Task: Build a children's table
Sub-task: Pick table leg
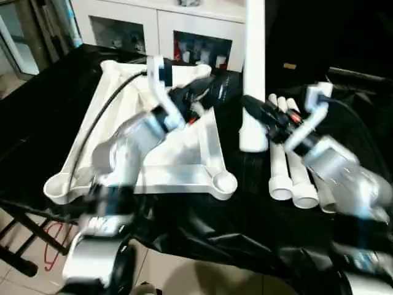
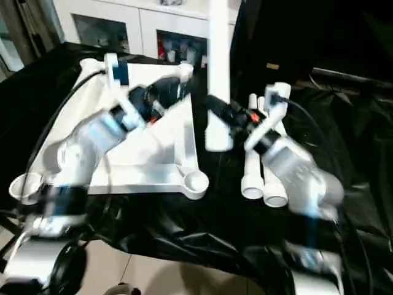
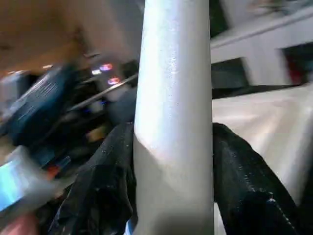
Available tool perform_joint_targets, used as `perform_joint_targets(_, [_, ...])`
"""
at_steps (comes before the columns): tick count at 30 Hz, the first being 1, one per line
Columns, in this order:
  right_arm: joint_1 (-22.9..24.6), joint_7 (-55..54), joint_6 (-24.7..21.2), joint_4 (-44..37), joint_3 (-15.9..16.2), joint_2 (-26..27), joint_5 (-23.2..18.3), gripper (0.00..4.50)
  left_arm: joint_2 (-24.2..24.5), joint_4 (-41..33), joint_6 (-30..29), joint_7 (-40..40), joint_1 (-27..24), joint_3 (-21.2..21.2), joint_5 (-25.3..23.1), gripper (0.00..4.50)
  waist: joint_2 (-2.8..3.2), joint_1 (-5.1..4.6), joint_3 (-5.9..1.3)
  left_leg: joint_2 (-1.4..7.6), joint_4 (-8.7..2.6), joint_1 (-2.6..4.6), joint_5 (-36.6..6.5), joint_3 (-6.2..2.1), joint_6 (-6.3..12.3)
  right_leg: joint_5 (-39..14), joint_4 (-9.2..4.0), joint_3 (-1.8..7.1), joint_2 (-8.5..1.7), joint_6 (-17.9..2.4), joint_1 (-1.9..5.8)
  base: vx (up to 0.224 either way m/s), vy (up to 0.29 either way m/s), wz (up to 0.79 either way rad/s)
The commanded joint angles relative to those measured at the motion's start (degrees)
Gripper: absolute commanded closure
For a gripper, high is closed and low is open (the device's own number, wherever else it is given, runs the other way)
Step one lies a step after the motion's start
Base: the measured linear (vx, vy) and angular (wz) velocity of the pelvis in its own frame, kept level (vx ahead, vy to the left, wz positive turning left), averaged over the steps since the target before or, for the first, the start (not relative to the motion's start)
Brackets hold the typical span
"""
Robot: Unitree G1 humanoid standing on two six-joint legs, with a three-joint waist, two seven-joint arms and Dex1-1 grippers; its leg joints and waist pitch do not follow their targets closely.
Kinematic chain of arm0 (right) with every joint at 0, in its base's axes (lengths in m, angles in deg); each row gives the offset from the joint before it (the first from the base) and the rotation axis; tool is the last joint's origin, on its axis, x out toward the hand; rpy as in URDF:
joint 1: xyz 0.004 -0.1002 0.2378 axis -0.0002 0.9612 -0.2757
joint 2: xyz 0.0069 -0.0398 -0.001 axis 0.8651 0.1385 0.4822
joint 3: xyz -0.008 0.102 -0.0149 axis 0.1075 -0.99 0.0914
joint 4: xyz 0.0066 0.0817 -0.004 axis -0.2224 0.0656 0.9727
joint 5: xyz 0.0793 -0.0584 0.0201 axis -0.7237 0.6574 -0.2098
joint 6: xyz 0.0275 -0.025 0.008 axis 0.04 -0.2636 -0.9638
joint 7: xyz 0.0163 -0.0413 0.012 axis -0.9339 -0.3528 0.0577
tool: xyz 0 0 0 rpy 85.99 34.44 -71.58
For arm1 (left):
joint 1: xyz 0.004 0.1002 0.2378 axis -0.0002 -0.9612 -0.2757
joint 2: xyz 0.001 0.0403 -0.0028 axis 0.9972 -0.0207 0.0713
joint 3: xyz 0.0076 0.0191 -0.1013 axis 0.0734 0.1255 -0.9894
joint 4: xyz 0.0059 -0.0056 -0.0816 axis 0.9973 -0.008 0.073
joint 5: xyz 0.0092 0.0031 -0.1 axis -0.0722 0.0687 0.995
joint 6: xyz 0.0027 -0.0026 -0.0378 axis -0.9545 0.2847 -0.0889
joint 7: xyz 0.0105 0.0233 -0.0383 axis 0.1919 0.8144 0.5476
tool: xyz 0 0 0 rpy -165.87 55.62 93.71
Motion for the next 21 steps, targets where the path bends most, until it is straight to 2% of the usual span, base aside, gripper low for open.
perform_joint_targets(1, [0.7, 1.5, -0.8, -2.4, 0.6, -1.1, -1.2, 2.61, -0.9, -0.1, -1.8, -0.4, 1.5, -0.7, 2.8, 0.0, 0.21, 0.25, -4.09, 2.77, -3.29, 1.31, -3.8, -0.8, 2.41, 7.0, -3.97, 2.43, -4.62, -15.3, 3.21, 0.0, 0.0, 0.0])
perform_joint_targets(2, [1.3, 1.7, -0.3, -2.7, 1.1, -1.2, -1.0, 2.61, -1.1, -1.0, -2.4, -0.2, 1.7, -0.4, 3.6, 0.0, 0.4, 0.24, -4.02, 2.84, -3.34, 1.37, -4.1, -0.82, 2.01, 6.2, -4.09, 2.47, -4.61, -15.0, 3.05, 0.0, 0.0, 0.0])
perform_joint_targets(6, [2.2, 2.2, -0.7, -4.0, 1.7, -1.1, -2.0, 2.61, -1.6, -1.9, -4.4, -1.2, 1.5, 0.8, 3.4, 0.0, 0.24, 0.16, -4.01, 2.8, -3.45, 1.31, -4.6, -0.82, 1.18, 4.3, -4.28, 2.5, -4.64, -14.3, 3.05, 0.0, 0.0, 0.0])
perform_joint_targets(8, [3.0, 3.1, -1.6, -5.7, 2.3, -1.1, -3.5, 2.61, -2.3, -1.1, -5.4, -2.7, 1.6, 0.8, 2.9, 0.0, 0.24, 0.21, -4.0, 2.78, -3.44, 1.32, -4.5, -0.88, 1.3, 4.5, -4.35, 2.53, -4.61, -13.7, 3.09, 0.0, 0.0, 0.0])
perform_joint_targets(14, [3.9, 4.0, -1.5, -6.7, 3.9, -1.4, -3.9, 2.61, -2.7, -0.8, -6.1, -4.5, 1.7, 1.1, 3.2, 0.0, 0.32, 0.33, -4.0, 2.8, -3.46, 1.25, -4.0, -0.96, 1.36, 5.4, -4.32, 2.49, -4.58, -13.4, 2.97, 0.0, 0.0, 0.0])
perform_joint_targets(21, [4.6, 3.2, -0.2, -6.0, 7.1, -2.4, -0.6, 2.61, -2.7, -0.6, -7.1, -6.4, 2.0, -0.6, 4.1, 0.0, 0.23, 0.3, -3.99, 2.75, -3.51, 1.16, -4.0, -1.02, 0.62, 5.1, -4.35, 2.49, -4.59, -12.9, 3.09, 0.0, 0.0, 0.0])
